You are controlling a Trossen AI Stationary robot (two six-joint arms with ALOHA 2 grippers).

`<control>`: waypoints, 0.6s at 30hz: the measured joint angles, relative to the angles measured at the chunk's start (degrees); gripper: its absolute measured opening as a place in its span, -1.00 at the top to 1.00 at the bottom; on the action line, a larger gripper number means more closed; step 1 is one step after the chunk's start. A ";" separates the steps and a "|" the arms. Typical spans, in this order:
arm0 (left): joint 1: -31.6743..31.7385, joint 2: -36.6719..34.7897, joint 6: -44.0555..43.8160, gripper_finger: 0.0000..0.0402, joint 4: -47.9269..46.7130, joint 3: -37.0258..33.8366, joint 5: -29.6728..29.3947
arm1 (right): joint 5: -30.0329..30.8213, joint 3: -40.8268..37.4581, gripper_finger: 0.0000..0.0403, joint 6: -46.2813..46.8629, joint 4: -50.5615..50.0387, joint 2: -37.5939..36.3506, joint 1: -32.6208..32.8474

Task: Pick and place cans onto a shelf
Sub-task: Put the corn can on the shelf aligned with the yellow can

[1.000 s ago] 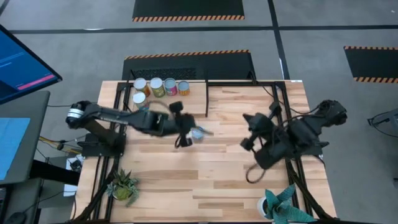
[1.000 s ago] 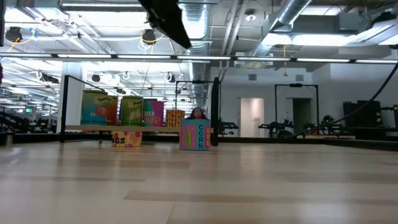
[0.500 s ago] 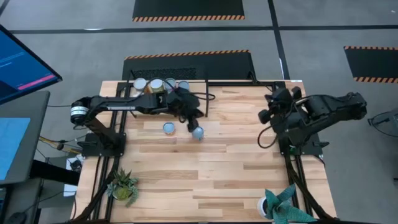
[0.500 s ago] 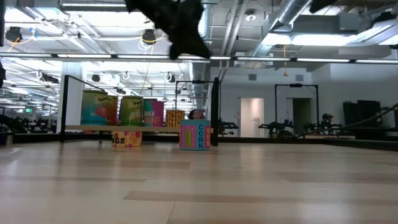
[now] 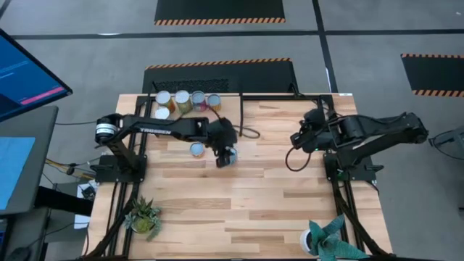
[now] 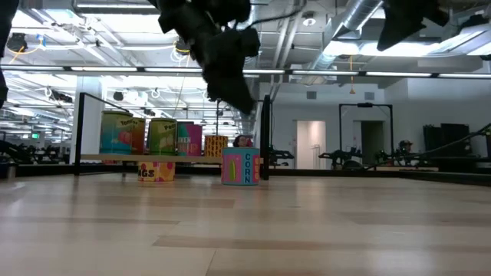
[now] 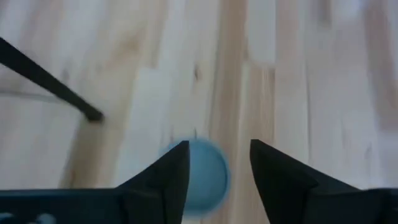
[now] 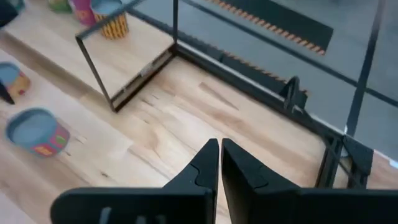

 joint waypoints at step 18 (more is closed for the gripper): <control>-5.15 9.67 7.86 0.16 -4.41 0.17 -10.08 | -2.61 -0.50 0.79 0.55 1.79 1.77 -5.33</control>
